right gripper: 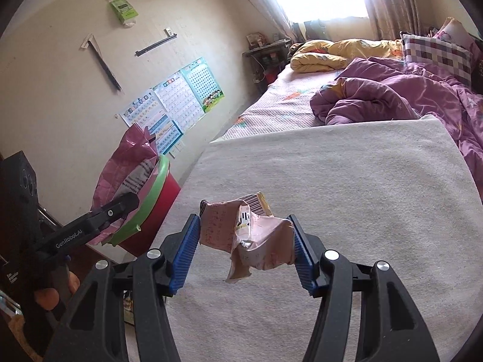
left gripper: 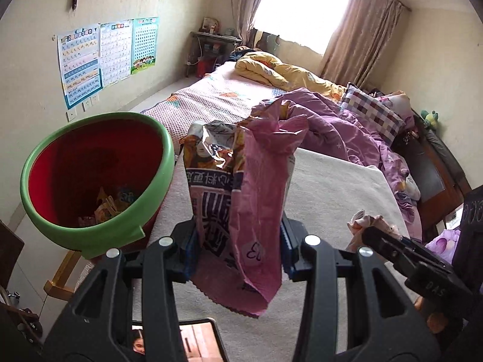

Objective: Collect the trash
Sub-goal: 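Carry the pink bag with the left gripper while the right carries the pink paper to the bucket, then open the left gripper over the bucket while the right releases the pink paper into it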

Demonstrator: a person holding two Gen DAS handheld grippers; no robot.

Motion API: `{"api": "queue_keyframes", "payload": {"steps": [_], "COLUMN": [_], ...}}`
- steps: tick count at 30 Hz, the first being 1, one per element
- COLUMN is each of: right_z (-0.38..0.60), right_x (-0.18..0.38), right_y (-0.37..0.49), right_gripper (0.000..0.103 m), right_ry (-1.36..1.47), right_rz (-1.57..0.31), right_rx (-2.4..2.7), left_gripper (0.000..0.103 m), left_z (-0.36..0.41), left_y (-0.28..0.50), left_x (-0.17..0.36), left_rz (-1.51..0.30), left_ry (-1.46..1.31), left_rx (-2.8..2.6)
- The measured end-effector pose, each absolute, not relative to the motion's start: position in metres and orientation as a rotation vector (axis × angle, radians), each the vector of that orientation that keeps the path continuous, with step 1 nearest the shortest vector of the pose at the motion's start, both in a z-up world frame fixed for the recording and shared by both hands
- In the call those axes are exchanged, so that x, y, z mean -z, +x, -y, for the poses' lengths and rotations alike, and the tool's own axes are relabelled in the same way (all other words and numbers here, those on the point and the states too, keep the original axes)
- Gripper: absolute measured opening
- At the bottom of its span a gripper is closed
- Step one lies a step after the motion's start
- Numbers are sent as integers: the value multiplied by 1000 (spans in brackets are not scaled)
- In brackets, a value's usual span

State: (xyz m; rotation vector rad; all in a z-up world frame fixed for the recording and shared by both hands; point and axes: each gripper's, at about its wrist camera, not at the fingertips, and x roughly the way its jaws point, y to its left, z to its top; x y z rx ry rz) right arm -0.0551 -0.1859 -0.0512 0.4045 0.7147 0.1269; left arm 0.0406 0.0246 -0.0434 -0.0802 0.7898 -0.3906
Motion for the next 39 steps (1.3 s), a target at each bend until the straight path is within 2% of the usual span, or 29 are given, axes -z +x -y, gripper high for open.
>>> {"api": "queue_keyframes", "payload": {"steps": [14, 25, 28, 29, 30, 32, 34, 39], "right_z": [107, 25, 2, -4, -7, -10, -4, 11], "right_x": [32, 17, 14, 14, 14, 13, 11, -3], "right_y": [-27, 65, 91, 99, 105, 109, 103, 69], "right_gripper": [57, 57, 61, 64, 72, 74, 75, 87], "right_ry": [333, 342, 333, 334, 335, 350, 364, 306], "right_rz": [-706, -713, -713, -722, -729, -717, -692, -577], "right_rx": [-201, -335, -373, -387, -384, -368, -354, -269], "left_gripper": [41, 43, 49, 56, 64, 70, 75, 92], "left_z": [-117, -175, -184, -186, -189, -193, -195, -196], "left_y": [52, 102, 111, 113, 114, 113, 111, 95], "left_x": [33, 58, 62, 62, 62, 61, 59, 43], "left_rz": [-737, -802, -811, -812, -810, -799, -789, -685], "left_ry": [-117, -83, -75, -75, -77, -90, -98, -123], "left_rx": [273, 170, 158, 154, 148, 147, 156, 178]}}
